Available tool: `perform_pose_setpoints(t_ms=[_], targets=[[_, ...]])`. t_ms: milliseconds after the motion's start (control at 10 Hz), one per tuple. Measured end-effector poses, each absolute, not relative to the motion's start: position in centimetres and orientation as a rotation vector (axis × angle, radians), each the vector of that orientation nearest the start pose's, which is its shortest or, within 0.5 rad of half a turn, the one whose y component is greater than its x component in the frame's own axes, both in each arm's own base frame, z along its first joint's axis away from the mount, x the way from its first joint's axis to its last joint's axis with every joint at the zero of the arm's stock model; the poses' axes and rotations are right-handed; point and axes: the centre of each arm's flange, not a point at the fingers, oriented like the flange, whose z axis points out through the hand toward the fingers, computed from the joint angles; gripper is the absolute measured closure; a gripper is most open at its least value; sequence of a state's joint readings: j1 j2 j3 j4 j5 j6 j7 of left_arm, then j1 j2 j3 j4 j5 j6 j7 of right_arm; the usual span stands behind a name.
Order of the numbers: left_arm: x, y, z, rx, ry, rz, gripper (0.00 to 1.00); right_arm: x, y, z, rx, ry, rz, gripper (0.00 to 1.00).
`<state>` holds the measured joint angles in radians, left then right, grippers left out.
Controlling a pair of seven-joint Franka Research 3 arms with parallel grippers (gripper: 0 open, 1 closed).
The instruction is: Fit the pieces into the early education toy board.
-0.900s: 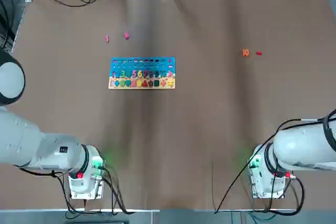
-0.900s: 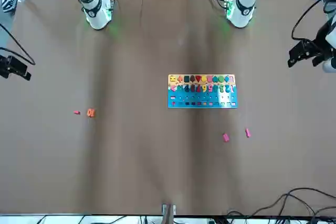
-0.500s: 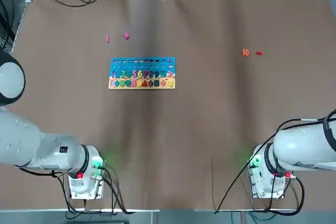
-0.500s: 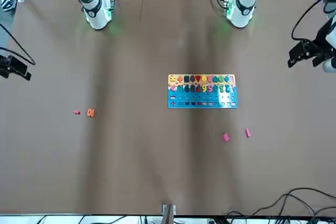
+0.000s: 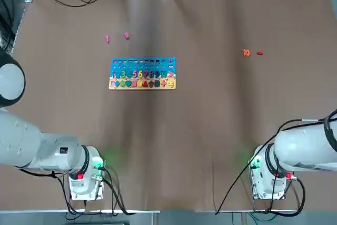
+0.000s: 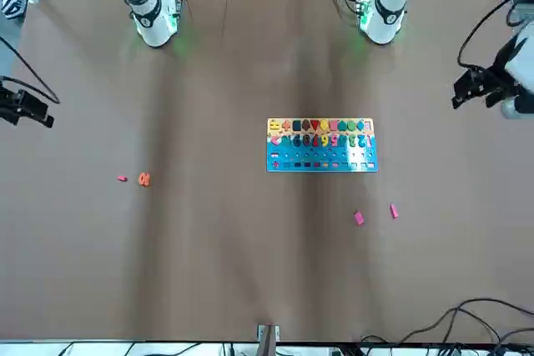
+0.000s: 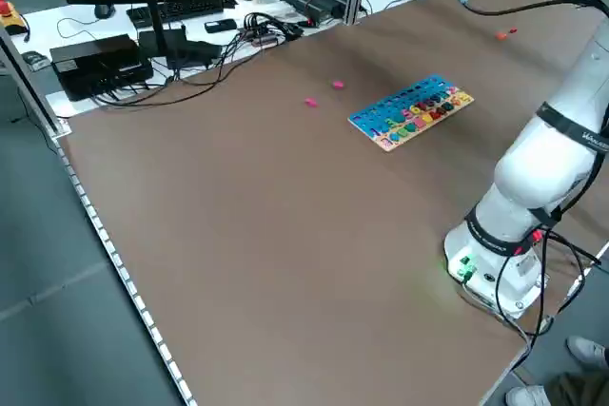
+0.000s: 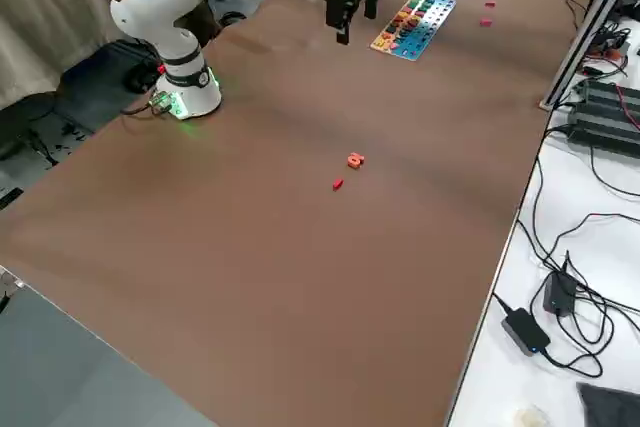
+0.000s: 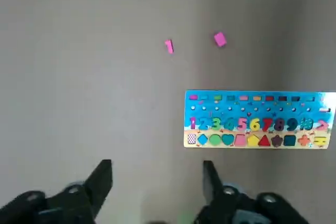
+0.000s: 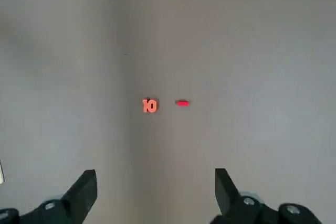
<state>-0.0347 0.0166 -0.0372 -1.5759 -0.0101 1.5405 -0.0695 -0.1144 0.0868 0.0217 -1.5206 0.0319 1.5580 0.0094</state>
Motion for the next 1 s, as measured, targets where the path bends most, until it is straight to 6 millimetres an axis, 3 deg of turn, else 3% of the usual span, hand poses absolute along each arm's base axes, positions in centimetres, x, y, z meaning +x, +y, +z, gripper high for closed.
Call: perform_pose_setpoints(t_ms=[200,400,500,700,1000], targets=[[54.8,-4.5,54.5,-3.148,0.012,0.044,0.60,58.9,-4.4,55.9,-3.094,0.141,0.183,0.01],[53.0,-4.7,46.2,-3.145,0.023,0.017,0.90,60.1,-4.3,52.3,-3.084,0.137,0.273,0.01],[51.9,-4.7,42.0,-3.143,0.026,0.001,0.99,60.7,-4.4,50.9,-3.081,0.138,0.295,0.01],[49.8,-4.5,34.3,-3.145,0.027,-0.031,0.99,62.0,-4.3,48.2,-3.082,0.136,0.283,0.01],[48.4,-5.0,24.8,-3.151,0.044,0.026,0.99,63.8,-2.8,41.5,-3.084,0.194,0.288,0.01]])
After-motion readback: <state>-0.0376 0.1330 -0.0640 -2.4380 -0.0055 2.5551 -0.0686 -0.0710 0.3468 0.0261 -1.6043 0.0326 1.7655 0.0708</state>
